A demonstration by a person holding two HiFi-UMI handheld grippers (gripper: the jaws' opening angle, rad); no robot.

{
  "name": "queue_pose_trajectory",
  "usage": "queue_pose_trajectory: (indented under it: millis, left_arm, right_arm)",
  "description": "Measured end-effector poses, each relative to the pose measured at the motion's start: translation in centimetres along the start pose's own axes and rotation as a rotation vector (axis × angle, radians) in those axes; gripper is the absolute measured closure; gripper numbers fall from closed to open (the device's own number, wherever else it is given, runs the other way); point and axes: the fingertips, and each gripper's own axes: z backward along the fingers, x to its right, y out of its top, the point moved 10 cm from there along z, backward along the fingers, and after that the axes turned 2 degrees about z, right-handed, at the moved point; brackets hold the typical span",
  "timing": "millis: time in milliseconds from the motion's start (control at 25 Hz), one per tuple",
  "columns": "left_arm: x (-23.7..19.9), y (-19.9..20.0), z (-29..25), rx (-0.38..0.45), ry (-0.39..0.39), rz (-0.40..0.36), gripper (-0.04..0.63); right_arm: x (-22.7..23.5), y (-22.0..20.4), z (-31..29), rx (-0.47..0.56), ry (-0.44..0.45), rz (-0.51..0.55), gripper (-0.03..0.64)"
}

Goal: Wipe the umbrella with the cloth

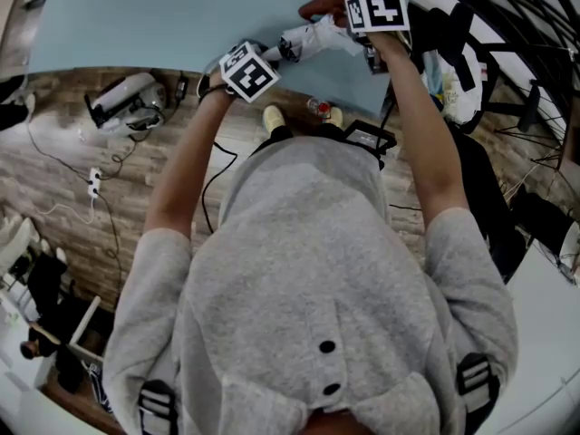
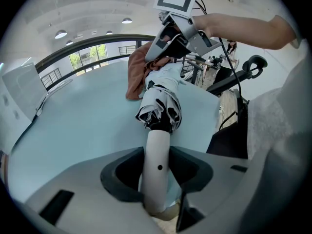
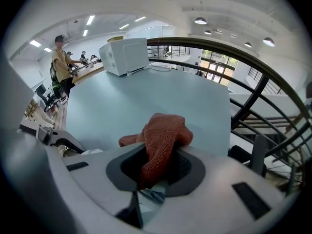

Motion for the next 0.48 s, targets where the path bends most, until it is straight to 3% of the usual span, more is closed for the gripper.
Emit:
queue_pose_trajectory:
  millis: [480]
  left_arm:
    - [0.0, 0.1, 0.2, -0.008, 0.008, -0.014, 0.425]
  right_arm:
    - [2.9, -0.8, 1.3, -0.008, -0.062, 0.018, 0.535]
